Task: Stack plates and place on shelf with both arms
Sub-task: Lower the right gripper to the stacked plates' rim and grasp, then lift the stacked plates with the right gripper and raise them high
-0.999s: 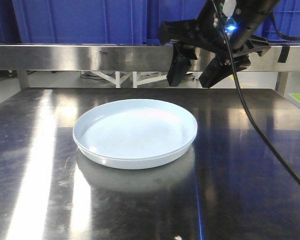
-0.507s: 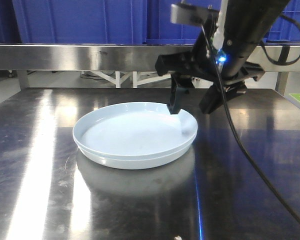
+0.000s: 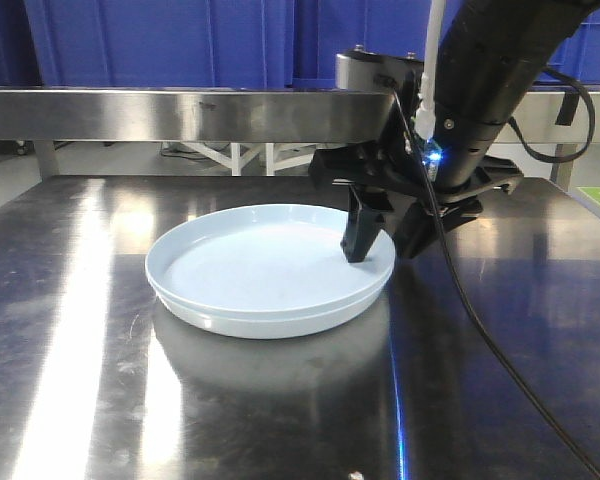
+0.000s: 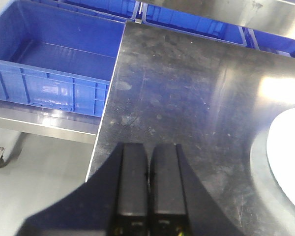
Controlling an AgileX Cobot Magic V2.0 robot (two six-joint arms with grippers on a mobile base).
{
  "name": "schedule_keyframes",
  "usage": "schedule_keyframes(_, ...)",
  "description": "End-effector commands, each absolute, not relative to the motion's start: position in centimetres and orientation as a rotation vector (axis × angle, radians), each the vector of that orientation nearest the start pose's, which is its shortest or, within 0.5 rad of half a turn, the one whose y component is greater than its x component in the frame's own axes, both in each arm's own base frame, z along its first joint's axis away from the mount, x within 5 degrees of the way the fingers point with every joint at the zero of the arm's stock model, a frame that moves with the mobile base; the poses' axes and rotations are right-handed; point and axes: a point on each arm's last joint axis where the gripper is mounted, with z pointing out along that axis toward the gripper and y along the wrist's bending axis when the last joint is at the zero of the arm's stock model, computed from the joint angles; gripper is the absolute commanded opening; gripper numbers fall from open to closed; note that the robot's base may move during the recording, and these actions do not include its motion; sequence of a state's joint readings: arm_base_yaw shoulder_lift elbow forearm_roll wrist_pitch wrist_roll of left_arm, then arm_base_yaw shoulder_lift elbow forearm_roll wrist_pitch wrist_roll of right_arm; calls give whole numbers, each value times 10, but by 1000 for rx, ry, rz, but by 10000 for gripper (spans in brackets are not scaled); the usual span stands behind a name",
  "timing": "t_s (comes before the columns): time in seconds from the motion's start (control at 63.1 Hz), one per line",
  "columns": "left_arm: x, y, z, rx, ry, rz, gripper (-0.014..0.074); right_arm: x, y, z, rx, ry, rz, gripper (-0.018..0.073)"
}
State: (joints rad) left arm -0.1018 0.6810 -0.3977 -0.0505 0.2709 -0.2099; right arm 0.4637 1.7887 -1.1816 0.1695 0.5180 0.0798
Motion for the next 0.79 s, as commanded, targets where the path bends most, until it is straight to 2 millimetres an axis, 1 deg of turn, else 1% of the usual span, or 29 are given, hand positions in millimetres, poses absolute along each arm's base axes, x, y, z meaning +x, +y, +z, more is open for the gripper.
schedule_keyframes(0.0,140,-15,279,-158,1932,-257,89,334,176,235,-321,2508,392,303)
schedule_keyframes(0.206,140,-15,279,-158,1932,-257,89,335,176,234,-321,2507,392,273)
schedule_keyframes(0.254,140,-15,279,-158,1932,-257,89,335,176,234,-320,2504,392,236)
schedule_keyframes(0.365,140,-15,279,-158,1932,-257,89,336,177,238,-319,2491,396,44)
schedule_keyframes(0.428,140,-15,279,-158,1932,-257,89,338,178,243,-318,2473,402,66)
schedule_keyframes(0.46,140,-15,279,-158,1932,-257,89,339,179,247,-317,2463,405,62)
schedule_keyframes(0.571,140,-15,279,-158,1932,-257,89,341,180,268,-312,2397,426,56)
schedule_keyframes(0.666,140,-15,279,-158,1932,-257,89,341,180,295,-306,2320,449,56)
schedule_keyframes(0.777,140,-15,279,-158,1932,-257,89,336,177,327,-299,2227,475,56)
